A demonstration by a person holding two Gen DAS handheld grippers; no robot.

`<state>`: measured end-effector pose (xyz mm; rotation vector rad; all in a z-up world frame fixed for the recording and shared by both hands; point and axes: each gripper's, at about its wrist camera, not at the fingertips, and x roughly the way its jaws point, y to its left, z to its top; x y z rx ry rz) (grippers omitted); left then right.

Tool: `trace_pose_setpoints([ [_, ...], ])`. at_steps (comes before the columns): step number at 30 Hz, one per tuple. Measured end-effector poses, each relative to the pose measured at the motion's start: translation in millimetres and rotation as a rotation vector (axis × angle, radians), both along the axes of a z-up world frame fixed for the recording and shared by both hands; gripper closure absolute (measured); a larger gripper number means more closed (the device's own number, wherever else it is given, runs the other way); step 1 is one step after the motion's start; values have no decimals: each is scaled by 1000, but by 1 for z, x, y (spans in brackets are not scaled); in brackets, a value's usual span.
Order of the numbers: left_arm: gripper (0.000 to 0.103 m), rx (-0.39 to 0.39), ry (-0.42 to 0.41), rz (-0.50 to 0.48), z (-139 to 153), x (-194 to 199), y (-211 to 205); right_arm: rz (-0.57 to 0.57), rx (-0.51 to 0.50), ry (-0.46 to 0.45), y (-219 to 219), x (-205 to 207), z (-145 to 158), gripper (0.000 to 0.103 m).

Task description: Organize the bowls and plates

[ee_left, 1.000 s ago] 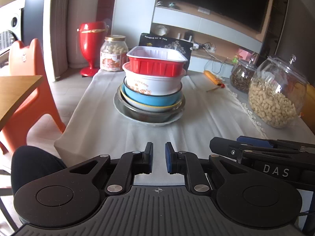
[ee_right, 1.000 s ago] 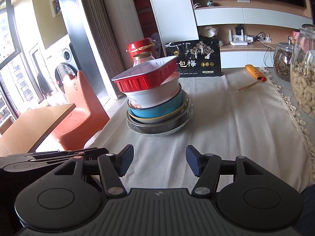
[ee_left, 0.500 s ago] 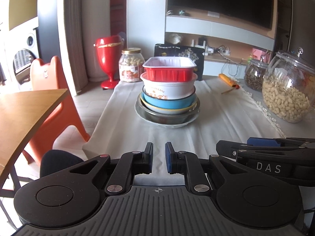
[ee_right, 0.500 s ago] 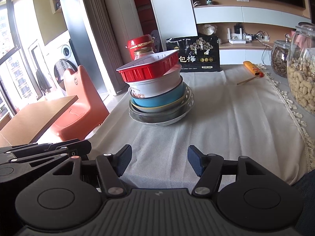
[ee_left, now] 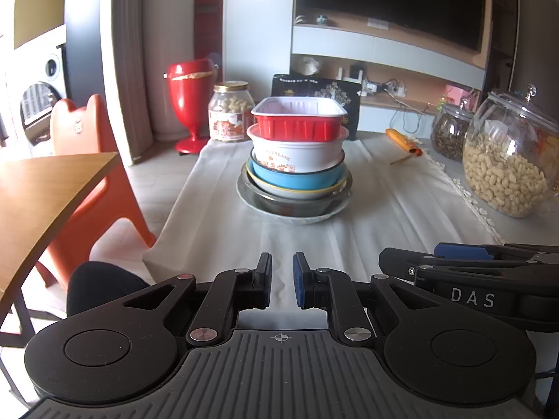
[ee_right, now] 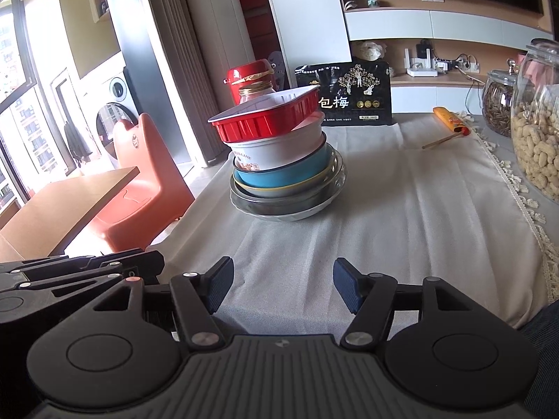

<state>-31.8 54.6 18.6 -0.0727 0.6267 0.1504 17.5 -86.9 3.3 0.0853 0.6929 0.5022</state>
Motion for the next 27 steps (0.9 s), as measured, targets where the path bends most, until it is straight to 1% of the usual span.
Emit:
trace_pose_setpoints([
  [27, 87, -1, -3, -16, 1, -1, -4, 2, 0, -4, 0, 0, 1, 39],
])
